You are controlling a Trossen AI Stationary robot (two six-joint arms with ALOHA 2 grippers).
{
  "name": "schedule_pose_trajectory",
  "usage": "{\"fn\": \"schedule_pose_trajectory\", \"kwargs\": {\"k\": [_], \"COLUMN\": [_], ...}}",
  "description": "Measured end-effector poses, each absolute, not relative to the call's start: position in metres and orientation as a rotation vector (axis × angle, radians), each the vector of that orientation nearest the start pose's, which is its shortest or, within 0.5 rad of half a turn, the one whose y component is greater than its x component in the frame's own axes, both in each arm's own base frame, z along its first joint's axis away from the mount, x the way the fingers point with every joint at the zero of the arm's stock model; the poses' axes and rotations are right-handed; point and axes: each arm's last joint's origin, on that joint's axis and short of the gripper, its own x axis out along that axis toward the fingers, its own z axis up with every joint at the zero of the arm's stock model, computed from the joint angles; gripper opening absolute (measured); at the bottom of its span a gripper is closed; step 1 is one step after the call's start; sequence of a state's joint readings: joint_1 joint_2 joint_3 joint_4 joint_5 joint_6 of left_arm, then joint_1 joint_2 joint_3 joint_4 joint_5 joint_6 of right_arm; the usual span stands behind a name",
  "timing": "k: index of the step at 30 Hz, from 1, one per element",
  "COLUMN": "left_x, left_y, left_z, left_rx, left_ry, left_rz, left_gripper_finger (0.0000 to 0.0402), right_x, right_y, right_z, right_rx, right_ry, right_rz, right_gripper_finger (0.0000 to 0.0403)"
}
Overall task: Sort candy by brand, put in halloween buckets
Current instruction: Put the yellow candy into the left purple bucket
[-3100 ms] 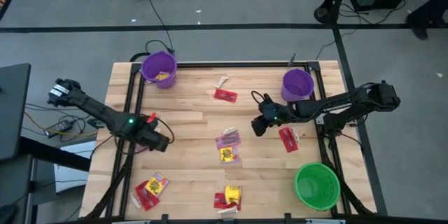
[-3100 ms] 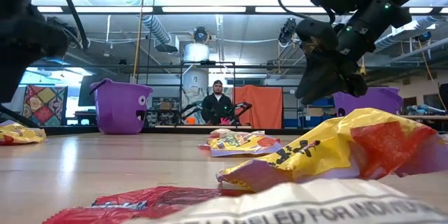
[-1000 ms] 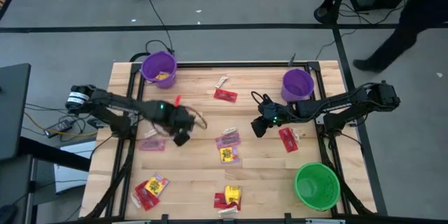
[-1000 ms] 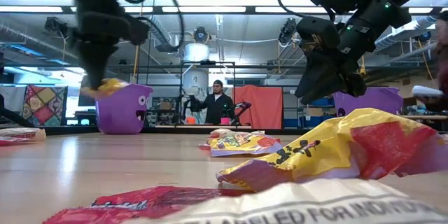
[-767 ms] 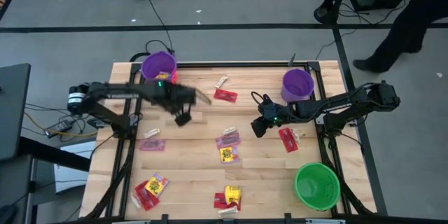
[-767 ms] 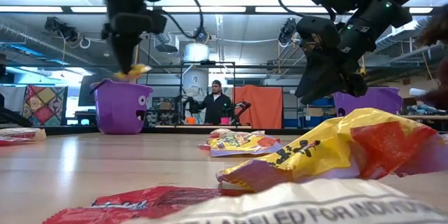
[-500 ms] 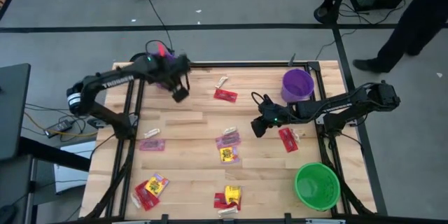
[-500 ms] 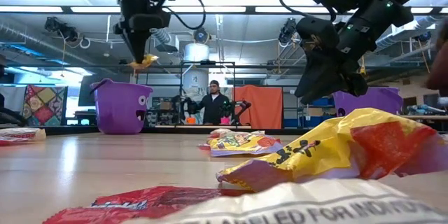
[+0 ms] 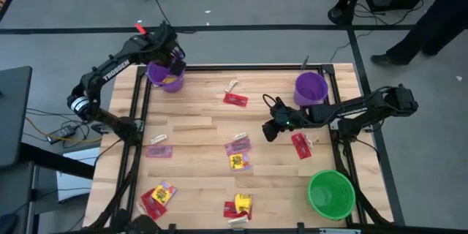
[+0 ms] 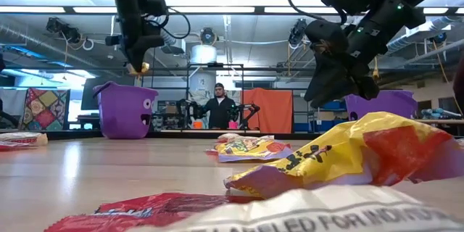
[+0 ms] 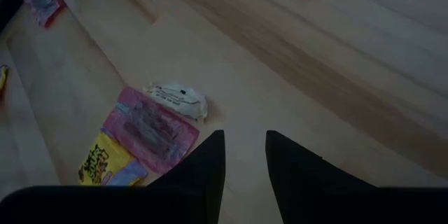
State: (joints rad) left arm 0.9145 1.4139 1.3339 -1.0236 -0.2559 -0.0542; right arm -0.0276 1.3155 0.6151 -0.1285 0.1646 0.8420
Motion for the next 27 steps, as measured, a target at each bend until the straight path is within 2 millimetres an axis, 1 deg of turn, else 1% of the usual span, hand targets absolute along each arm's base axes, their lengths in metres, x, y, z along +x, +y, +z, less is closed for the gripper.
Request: {"fn": "schedule_pose_trajectory", "kwargs": {"k": [4,7,9,13,17,19,22,27], "left_x": [0.157,0.155,0.153,0.148,0.147,0.148,0.155,0.173], "left_y": [0.224,0.225,0.226,0.227,0.226,0.224,0.219,0.206], "left_z": [0.313,0.305,0.299,0.290,0.287,0.288,0.289,0.293], "left_rx": [-0.450,-0.484,-0.501,-0.541,-0.549,-0.557,-0.566,-0.561], "left_ry": [1.051,1.042,1.039,1.055,1.071,1.067,1.055,1.032], "left_rz": [1.065,1.104,1.126,1.151,1.147,1.101,1.005,0.867], "left_gripper_finger": [0.0007,0.0024,0.0045,0.0101,0.0149,0.0162,0.0167,0.0167], "right_x": [0.244,0.244,0.244,0.243,0.243,0.243,0.243,0.244], "right_y": [-0.015,-0.018,-0.020,-0.022,-0.023,-0.023,-0.023,-0.023], "right_z": [0.176,0.176,0.176,0.176,0.176,0.176,0.176,0.176], "right_rx": [0.739,0.755,0.762,0.778,0.789,0.790,0.800,0.816], "right_ry": [0.693,0.687,0.684,0.688,0.699,0.702,0.700,0.699], "right_rz": [-0.530,-0.545,-0.553,-0.548,-0.526,-0.523,-0.526,-0.526], "right_gripper_finger": [0.0116,0.0116,0.0116,0.0116,0.0116,0.0116,0.0116,0.0116]}}
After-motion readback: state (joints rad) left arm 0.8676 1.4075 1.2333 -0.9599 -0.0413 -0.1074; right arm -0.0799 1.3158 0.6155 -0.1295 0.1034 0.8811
